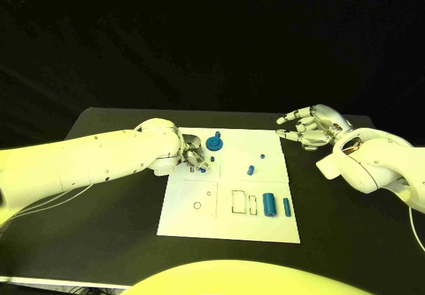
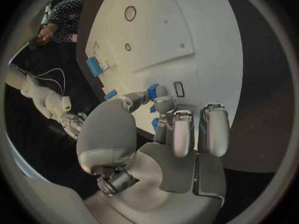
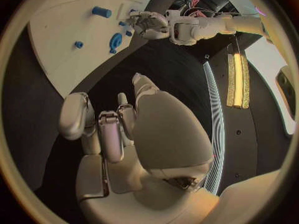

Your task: Assemble the parts on the task board

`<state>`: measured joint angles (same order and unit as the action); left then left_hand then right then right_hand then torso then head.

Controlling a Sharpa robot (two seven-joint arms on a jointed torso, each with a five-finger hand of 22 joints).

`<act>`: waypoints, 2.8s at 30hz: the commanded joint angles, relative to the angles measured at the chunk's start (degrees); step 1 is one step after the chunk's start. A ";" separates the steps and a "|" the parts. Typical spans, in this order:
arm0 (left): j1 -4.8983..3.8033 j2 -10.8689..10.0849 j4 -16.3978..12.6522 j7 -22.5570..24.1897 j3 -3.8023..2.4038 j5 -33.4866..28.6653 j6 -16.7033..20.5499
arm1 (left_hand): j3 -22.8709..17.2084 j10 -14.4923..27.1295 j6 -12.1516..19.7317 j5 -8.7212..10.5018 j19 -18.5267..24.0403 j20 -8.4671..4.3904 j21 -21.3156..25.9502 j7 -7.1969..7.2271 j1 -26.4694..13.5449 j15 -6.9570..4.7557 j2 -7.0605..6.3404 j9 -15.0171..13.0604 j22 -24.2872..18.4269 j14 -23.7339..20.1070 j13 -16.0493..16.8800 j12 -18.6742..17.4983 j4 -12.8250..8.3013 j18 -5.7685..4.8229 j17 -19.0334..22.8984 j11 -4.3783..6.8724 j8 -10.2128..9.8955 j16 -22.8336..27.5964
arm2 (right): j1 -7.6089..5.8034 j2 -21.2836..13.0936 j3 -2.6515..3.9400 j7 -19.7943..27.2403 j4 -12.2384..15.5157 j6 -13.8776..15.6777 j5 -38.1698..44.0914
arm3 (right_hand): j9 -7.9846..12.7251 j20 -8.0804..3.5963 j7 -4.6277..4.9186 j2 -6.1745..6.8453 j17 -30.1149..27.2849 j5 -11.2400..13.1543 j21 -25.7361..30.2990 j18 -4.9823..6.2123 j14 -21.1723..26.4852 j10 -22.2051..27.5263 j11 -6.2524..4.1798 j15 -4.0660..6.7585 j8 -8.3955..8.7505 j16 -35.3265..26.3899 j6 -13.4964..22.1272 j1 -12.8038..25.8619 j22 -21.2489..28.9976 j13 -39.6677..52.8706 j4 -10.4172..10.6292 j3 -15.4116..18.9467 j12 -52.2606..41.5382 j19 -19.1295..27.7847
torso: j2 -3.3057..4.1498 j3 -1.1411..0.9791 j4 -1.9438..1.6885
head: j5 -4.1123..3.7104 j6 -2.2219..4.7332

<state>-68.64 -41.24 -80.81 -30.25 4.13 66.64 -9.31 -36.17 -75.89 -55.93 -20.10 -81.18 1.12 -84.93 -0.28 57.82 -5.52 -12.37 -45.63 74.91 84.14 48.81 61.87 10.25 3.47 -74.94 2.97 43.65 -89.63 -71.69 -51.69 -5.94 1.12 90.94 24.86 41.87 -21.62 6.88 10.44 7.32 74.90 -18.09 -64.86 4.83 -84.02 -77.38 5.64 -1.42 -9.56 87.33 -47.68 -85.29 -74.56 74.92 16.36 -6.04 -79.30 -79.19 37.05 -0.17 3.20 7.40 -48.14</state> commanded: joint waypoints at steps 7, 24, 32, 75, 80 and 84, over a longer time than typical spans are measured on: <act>0.41 -0.81 -0.77 -0.01 0.01 0.85 -1.32 | 7.15 0.10 -0.55 0.32 -0.18 -0.41 0.17 -0.15 -0.37 -0.37 -0.56 -0.06 1.26 5.86 0.24 0.45 3.87 -0.54 -15.06 0.23 -0.75 -0.37 | 0.03 -0.10 0.01 0.71 0.07 -0.27 0.61 | 0.08 -0.03 0.05 0.13 7.90 -0.29 0.25 0.47 -4.09 0.46 -0.11 0.36 -0.26 -0.37 0.56 0.49 0.08 0.48 0.17 -0.31 0.25 0.27 | -0.03 0.01 -0.01 | -0.09 0.14; 0.28 -2.24 -2.97 0.13 -2.33 -0.76 0.71 | 12.81 0.37 -0.58 5.93 -0.04 -0.32 0.39 -0.31 -1.01 -0.27 0.48 -0.17 1.05 5.86 0.00 0.41 6.52 -0.47 -15.06 0.08 -1.37 -0.37 | 0.10 -0.08 0.01 0.88 -0.38 0.07 0.65 | 0.12 -0.03 0.06 0.21 7.85 -0.25 0.42 0.50 -4.08 0.49 -0.10 0.35 -0.27 -0.40 0.65 0.70 0.17 0.44 0.21 -0.29 0.27 0.32 | -0.09 0.05 -0.06 | -0.28 0.90; -1.69 -3.33 -3.14 0.23 -4.84 -4.24 1.11 | 15.28 7.37 3.81 6.08 4.13 0.62 3.37 -2.25 0.38 0.98 0.73 0.52 -5.15 4.17 -9.77 -7.33 6.50 0.78 -10.26 -1.61 -4.24 2.76 | 0.15 -0.04 0.01 0.87 -0.90 0.08 0.65 | 0.14 -0.02 0.07 0.25 7.86 -0.21 0.43 0.50 -4.09 0.46 -0.09 0.35 -0.29 -0.40 0.69 0.86 0.17 0.46 0.24 -0.27 0.25 0.31 | -0.13 -0.02 -0.09 | -0.17 1.43; -5.81 8.79 23.15 1.02 -2.64 -4.92 -7.02 | 19.50 11.70 5.86 8.00 6.40 3.15 5.42 -5.36 3.81 3.61 2.63 6.24 -8.16 3.14 -14.56 -8.93 6.63 1.52 -8.22 -4.41 -13.32 3.87 | 0.52 0.73 0.01 0.86 -1.83 0.16 0.65 | 0.18 -0.02 0.06 0.21 7.88 -0.33 0.44 0.49 -4.10 0.45 -0.11 0.35 -0.39 -0.41 0.77 1.00 0.15 0.46 0.15 -0.43 0.23 0.25 | 0.34 0.09 0.08 | 0.20 1.90; -5.78 8.97 23.46 1.08 -2.54 -5.17 -8.08 | 19.50 11.72 5.65 7.96 6.39 3.12 5.42 -5.24 4.24 3.54 2.84 6.16 -8.12 3.18 -14.60 -8.87 6.50 1.52 -8.32 -4.32 -13.17 3.80 | 0.52 0.76 0.01 0.83 -1.84 0.16 0.67 | 0.18 -0.02 0.06 0.21 7.88 -0.33 0.44 0.49 -4.10 0.45 -0.11 0.35 -0.39 -0.41 0.77 1.00 0.15 0.46 0.15 -0.43 0.23 0.25 | 0.34 0.08 0.10 | 0.16 1.89; -5.66 9.27 23.76 1.18 -2.33 -5.36 -8.96 | 19.52 11.74 5.45 7.86 6.35 3.09 5.39 -5.13 5.04 3.46 2.86 6.07 -8.04 3.19 -14.67 -8.79 6.43 1.51 -8.35 -4.21 -13.02 3.75 | 0.52 0.76 0.01 0.82 -1.82 0.14 0.70 | 0.18 -0.02 0.06 0.21 7.88 -0.33 0.44 0.49 -4.10 0.45 -0.11 0.35 -0.39 -0.41 0.77 1.00 0.15 0.46 0.15 -0.43 0.23 0.25 | 0.39 0.13 0.07 | 0.07 1.84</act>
<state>-74.37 -32.20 -57.11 -29.58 1.78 61.96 -16.10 -16.84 -64.49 -50.09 -12.43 -74.81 3.98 -79.77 -5.52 62.44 -2.34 -9.43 -39.52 66.83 84.04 34.19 52.74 16.76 4.37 -74.91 -1.44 30.34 -85.84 -71.21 -50.97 -5.94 1.29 89.08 25.14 42.03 -21.52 6.87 10.43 7.54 74.91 -18.09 -64.64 4.84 -84.02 -77.38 5.64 -1.42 -9.74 87.12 -47.28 -84.59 -74.48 74.90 16.52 -6.20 -79.31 -79.19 37.40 -0.07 3.28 7.53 -46.26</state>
